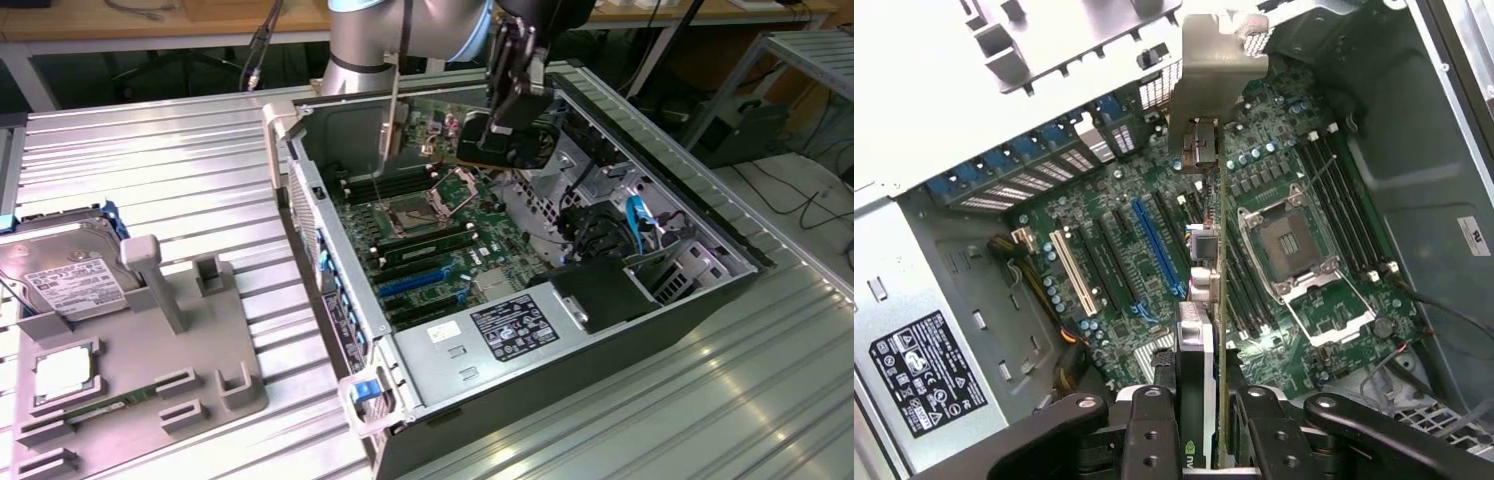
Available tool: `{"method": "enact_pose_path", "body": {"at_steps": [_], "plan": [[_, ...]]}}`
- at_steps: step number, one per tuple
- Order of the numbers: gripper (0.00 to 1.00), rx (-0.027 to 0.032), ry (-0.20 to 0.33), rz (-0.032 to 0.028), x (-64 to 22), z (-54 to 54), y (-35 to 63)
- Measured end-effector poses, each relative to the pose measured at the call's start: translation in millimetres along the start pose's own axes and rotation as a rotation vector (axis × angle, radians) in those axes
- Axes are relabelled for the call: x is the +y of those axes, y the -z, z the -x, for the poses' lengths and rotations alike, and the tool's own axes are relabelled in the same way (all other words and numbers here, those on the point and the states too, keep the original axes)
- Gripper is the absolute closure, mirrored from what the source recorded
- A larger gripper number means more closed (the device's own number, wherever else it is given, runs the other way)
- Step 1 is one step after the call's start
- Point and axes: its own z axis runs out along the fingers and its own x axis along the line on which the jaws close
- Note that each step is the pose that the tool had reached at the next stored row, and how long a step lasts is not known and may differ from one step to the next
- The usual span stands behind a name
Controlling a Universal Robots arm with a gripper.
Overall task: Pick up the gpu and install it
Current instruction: 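Insert the gpu into the slot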
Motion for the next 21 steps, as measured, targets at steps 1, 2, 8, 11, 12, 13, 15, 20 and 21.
{"method": "enact_pose_path", "body": {"at_steps": [1,2,8,11,12,13,15,20,21], "plan": [[0.72,0.0003,0.012,0.0000,0.0,0.0,0.0],[0.72,0.0006,0.022,-0.0002,0.0,0.0,0.0],[0.72,0.0025,0.091,-0.0005,0.0,0.0,0.0],[0.72,0.0034,0.125,-0.0005,0.0,0.0,0.0],[0.72,0.0038,0.136,-0.0006,0.0,0.0,0.0],[0.72,0.0040,0.149,-0.0008,0.0,0.0,0.0],[0.72,0.0047,0.174,-0.0011,0.0,0.0,0.0],[0.72,0.0067,0.254,-0.0017,0.0,0.0,0.0],[0.72,0.0072,0.276,-0.0019,0.0,0.0,0.0]]}}
